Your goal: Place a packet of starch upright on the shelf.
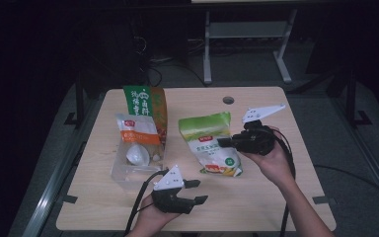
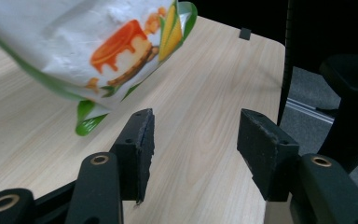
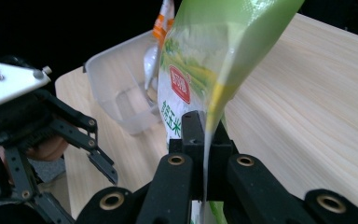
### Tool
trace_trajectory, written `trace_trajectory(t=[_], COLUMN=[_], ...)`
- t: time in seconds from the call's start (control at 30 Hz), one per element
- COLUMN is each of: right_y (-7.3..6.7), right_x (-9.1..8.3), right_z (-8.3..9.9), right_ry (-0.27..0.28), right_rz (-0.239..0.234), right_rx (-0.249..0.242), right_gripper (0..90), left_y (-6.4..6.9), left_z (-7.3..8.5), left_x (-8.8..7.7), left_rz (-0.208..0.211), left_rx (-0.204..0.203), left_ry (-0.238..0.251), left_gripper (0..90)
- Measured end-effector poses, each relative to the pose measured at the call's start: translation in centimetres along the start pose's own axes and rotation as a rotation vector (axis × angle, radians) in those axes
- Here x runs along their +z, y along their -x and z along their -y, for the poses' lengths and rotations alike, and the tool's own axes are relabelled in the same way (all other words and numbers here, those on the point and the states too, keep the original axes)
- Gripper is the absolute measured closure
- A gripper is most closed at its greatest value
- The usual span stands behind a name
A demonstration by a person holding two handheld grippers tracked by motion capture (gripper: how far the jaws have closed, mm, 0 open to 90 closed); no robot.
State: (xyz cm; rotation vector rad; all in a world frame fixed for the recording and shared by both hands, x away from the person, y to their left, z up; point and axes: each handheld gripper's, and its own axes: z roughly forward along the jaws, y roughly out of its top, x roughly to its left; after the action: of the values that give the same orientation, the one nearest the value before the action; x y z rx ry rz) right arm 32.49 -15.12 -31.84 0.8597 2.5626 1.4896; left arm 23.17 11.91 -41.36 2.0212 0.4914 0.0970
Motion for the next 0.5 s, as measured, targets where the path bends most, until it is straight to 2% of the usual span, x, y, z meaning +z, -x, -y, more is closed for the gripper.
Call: trace_trajectory(t=[0.5], right_y=[-2.5], right_x=[2.3], right_z=[-3.8], right_ry=[0.028], right_rz=[-0.068], right_rx=[-0.045], right_gripper=[90.0], left_y=[0.8], left_z=[1.1], left_x=[-1.1], left_rz=[0.011], left_rx=[0.016], left_ry=[-0.013], left_gripper=[44.9])
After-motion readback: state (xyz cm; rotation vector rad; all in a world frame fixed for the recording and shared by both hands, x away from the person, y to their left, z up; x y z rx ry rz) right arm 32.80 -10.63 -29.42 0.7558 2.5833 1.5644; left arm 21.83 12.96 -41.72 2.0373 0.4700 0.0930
